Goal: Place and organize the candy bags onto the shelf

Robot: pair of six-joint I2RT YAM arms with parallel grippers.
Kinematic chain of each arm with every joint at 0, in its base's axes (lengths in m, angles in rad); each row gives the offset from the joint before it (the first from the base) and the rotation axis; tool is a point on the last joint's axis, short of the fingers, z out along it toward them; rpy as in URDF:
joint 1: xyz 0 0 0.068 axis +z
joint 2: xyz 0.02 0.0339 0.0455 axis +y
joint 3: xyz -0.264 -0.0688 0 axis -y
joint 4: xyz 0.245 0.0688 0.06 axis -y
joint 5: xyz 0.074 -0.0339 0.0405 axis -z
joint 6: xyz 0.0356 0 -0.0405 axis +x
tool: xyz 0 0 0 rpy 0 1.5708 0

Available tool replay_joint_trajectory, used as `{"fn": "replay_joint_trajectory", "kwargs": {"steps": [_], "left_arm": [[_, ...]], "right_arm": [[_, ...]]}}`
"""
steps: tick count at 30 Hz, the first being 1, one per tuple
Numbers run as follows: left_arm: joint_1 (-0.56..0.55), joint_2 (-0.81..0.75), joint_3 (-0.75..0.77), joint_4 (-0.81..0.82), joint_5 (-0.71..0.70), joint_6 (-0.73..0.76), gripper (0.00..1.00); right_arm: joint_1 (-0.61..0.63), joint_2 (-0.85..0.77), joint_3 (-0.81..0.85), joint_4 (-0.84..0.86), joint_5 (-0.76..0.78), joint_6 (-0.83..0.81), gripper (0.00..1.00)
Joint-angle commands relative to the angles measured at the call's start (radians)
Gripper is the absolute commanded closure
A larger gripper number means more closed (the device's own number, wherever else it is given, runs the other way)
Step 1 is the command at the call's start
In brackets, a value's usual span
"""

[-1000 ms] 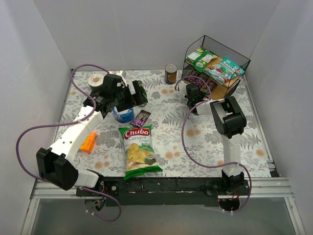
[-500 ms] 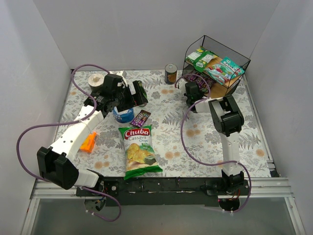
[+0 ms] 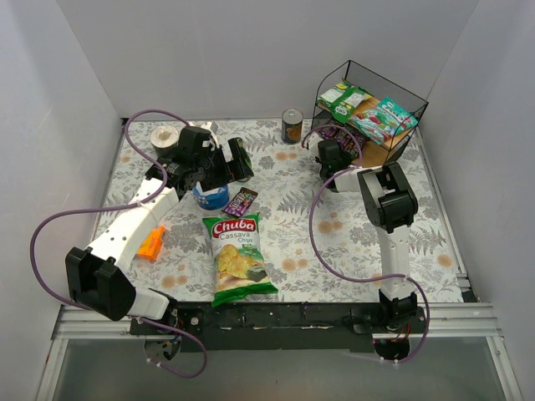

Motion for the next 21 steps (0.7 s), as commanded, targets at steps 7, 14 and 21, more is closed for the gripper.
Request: {"fn": "replay_joint_trajectory", "kwargs": {"steps": [7,14,21], "left_arm": [[0.007,-0.035,0.026,0.004,0.004,0.005,0.02],[0.007,-0.06,0.006,0.01,-0.002,0.006,0.02],[0.007,-0.092,-0.028,0.017,-0.042,0.009,0.02]], "right_arm": [[0.038,-0.098,-0.022,0.014,0.05,0.055,0.48],[0.081,-0.152,-0.054,-0.003,0.082,0.106,0.46],[0.134,-0.29,-0.097,-0.177,0.07,0.358,0.46]]}}
